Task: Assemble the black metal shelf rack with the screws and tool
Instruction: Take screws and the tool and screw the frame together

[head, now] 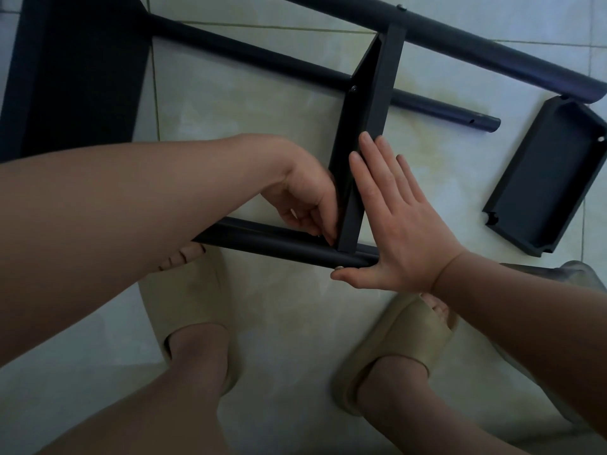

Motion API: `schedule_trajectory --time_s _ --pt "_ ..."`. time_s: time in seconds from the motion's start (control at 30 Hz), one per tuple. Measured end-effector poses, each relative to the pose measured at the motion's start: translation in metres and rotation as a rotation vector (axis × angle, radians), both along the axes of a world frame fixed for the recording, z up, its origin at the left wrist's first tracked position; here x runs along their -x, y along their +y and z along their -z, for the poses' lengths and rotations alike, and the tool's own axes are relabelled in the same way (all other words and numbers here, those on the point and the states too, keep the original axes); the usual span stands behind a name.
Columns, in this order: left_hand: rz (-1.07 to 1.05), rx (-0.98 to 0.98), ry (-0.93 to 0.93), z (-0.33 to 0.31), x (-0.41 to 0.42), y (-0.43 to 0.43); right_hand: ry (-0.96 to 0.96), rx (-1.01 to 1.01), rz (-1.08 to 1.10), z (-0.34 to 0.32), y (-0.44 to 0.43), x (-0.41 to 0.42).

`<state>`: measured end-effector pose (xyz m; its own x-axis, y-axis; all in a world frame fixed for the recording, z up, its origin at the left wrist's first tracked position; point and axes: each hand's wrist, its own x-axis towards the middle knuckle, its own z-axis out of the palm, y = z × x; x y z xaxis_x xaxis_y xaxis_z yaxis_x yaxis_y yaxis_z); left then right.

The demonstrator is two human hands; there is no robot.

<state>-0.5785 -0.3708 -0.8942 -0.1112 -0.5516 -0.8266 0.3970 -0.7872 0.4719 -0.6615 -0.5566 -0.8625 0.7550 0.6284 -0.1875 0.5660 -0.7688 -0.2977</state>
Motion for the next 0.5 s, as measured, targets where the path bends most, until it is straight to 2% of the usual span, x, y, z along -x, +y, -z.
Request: schedule_trajectory --time_s 0.5 --pt "-0.02 0.0 0.009 -0.0004 0.0023 0.0008 -0.003 -0.011 -0.001 0.0006 -0.0008 -0.0003"
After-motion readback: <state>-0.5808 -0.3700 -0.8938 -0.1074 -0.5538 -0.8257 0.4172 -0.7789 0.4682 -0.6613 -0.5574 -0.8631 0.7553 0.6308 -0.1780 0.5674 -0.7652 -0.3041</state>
